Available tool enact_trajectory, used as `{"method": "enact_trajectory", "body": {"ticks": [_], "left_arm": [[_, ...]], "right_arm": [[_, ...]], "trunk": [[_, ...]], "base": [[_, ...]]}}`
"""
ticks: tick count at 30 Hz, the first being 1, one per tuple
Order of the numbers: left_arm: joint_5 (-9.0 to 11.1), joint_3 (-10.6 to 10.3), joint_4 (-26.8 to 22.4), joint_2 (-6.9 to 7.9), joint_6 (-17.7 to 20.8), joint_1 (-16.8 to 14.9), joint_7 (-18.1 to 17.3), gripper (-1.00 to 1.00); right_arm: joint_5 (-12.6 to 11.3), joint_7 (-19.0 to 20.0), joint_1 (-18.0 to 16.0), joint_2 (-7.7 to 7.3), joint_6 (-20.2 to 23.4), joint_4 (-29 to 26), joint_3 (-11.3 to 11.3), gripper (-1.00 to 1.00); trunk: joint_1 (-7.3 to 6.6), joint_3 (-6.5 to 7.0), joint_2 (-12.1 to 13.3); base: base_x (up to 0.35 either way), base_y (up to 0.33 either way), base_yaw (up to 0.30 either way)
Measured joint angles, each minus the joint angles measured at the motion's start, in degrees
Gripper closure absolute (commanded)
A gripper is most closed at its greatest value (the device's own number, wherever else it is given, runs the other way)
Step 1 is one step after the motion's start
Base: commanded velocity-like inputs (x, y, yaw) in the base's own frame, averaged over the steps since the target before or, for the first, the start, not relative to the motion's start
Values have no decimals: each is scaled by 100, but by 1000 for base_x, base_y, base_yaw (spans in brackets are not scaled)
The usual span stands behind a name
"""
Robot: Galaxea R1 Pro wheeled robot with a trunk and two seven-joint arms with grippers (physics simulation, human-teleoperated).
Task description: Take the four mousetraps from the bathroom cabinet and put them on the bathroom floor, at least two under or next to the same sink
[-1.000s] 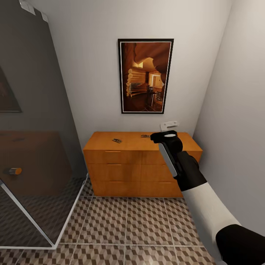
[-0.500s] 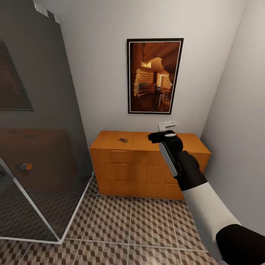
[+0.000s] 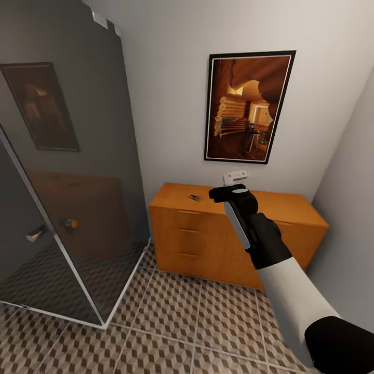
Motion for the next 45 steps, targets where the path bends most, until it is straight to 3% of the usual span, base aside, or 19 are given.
{"method": "enact_trajectory", "body": {"ticks": [18,45], "left_arm": [[2,1,2,1,8,-2,-1,-100],[2,1,2,13,9,-2,-2,-100]], "right_arm": [[0,20,1,-10,-19,52,-4,-100],[7,33,20,-9,-32,70,0,-100]], "trunk": [[0,-32,0],[-2,-35,-1]], "base": [[6,-26,183],[193,-246,5]]}}
